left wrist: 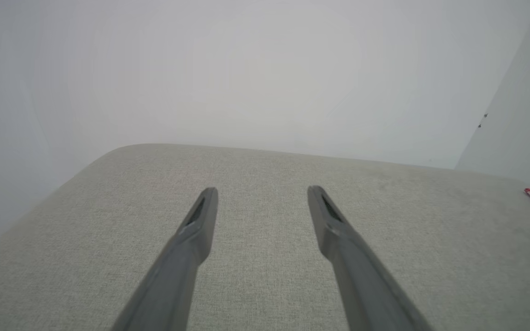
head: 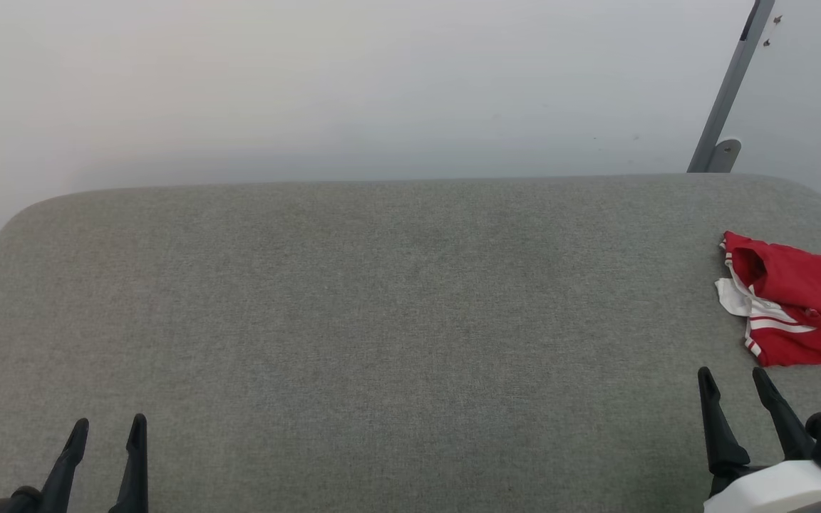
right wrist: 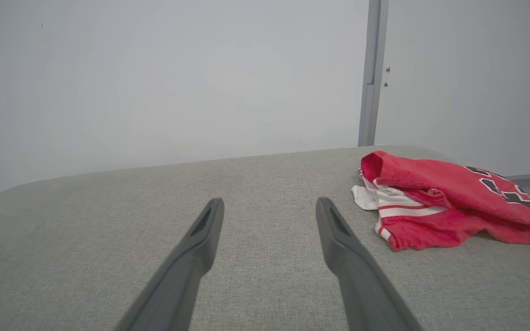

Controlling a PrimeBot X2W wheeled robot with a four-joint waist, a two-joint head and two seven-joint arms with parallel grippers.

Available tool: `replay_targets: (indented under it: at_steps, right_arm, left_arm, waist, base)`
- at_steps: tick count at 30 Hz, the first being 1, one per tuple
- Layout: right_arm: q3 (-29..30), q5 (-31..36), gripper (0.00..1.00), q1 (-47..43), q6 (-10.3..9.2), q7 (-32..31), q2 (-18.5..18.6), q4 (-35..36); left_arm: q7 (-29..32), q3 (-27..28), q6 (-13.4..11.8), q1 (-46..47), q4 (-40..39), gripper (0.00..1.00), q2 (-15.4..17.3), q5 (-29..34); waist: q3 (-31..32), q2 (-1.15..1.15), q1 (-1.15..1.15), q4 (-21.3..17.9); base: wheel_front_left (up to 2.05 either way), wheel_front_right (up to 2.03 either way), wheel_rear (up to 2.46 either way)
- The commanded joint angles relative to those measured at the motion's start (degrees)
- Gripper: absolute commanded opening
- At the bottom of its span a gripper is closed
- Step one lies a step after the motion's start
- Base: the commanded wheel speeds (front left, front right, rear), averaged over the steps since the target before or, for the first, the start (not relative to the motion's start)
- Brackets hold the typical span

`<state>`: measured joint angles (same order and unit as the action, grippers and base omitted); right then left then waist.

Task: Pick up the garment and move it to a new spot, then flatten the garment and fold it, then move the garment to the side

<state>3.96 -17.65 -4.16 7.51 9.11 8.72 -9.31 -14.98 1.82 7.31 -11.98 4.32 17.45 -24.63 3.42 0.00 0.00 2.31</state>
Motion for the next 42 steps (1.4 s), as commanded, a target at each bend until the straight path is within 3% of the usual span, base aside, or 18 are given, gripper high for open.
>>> replay_targets:
  at_steps: [1, 7, 8, 13, 42]
  right_arm:
    - [0.0, 0.1, 1.0, -0.4, -0.05, 0.1, -0.1, 0.4]
    - [0.3, 0.3, 1.0, -0.2, -0.05, -0.5, -0.5, 0.9]
    - [0.2, 0.1, 0.0, 0.0, 0.0, -0.5, -0.2, 0.5]
    - [0.0, -0.6, 0.0, -0.8, 0.0, -0.8, -1.2, -1.9]
    - [0.9, -26.9, 0.0, 3.4, -0.01, -6.1, -2.8, -2.7]
  left_arm:
    - [-0.3, 0.0, 0.2, 0.7, -0.3, 1.0, -0.1, 0.5]
    - [-0.3, 0.9, 0.2, 1.1, -0.8, 1.0, -0.5, 1.7]
    - [0.0, 0.9, 0.0, 0.2, -0.6, 0.0, -0.7, 1.3]
    - [0.4, 0.3, 0.0, -0.5, 1.7, 0.0, -2.7, 0.7]
    - [7.7, 1.8, 0.1, 6.3, 4.5, 0.0, -6.7, -23.8]
  waist:
    - [0.0, 0.0, 0.0, 0.1]
    - [-0.1, 0.0, 0.0, 0.3]
    - [-0.1, 0.0, 0.0, 0.3]
    - [-0.1, 0.0, 0.0, 0.3]
    - [-0.9, 0.0, 0.0, -0.3]
  base:
    - [0.0, 0.0, 0.0]
    - [0.0, 0.0, 0.0]
    - [0.0, 0.0, 0.0]
    - [0.0, 0.0, 0.0]
    - [0.0, 0.0, 0.0]
